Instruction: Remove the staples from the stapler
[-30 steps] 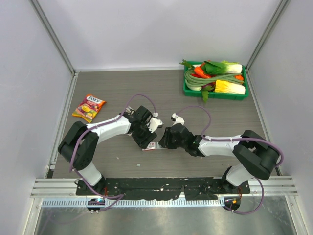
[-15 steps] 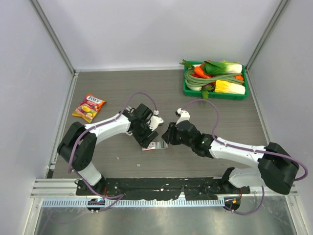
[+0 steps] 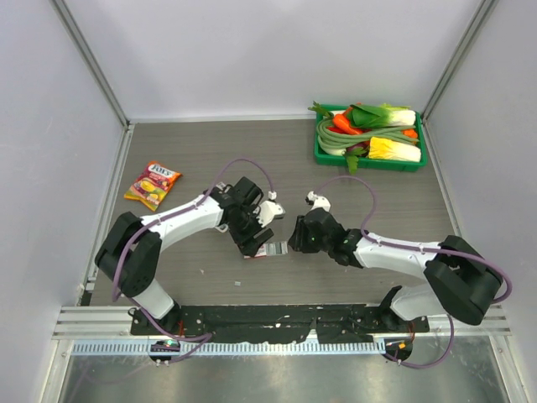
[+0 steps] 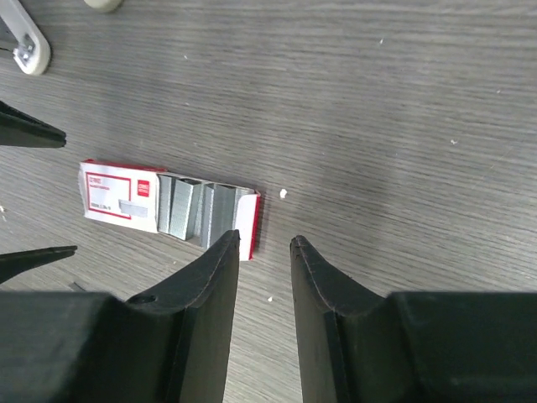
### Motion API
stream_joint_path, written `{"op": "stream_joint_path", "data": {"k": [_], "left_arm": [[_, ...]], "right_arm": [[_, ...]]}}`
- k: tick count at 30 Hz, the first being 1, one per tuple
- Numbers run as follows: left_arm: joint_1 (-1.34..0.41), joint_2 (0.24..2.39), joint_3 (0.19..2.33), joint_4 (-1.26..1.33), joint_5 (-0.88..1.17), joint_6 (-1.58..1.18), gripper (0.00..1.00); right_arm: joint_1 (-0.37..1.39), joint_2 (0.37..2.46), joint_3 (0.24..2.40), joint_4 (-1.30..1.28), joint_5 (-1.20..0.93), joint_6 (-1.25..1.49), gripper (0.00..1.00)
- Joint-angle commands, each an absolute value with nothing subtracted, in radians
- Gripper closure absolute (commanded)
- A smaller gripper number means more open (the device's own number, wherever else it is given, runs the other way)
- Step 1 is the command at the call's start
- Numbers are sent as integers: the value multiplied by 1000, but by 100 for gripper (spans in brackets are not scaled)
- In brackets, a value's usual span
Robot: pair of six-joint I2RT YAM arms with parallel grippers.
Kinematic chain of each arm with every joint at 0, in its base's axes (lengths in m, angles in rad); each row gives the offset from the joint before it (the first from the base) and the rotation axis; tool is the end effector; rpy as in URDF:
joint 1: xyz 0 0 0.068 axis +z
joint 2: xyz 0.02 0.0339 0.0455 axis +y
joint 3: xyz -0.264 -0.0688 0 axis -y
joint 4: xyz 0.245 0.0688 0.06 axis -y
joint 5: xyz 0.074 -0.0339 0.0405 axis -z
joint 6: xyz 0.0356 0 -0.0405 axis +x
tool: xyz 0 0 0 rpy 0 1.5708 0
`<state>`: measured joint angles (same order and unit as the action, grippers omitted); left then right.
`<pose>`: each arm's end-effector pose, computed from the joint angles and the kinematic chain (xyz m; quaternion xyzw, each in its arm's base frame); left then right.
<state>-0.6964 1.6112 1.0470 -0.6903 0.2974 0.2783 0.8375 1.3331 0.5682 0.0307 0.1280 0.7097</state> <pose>0.2260 -0.2026 0.1943 0.4780 0.8520 -0.1754 0.1220 0.1756 0.1881 0.1705 -0.0323 0.9117 0.2414 0.3308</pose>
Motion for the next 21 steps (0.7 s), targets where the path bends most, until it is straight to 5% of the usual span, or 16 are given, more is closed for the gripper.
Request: {"op": "stream_joint_path", "data": {"k": [1, 21], "left_arm": [[-721, 1629, 1045, -681, 279, 342, 31], [-680, 1514, 930, -710, 103, 406, 36]], "right_arm": [[822, 1361, 560, 95, 75, 709, 64], [793, 1483, 603, 170, -55, 690, 66]]}}
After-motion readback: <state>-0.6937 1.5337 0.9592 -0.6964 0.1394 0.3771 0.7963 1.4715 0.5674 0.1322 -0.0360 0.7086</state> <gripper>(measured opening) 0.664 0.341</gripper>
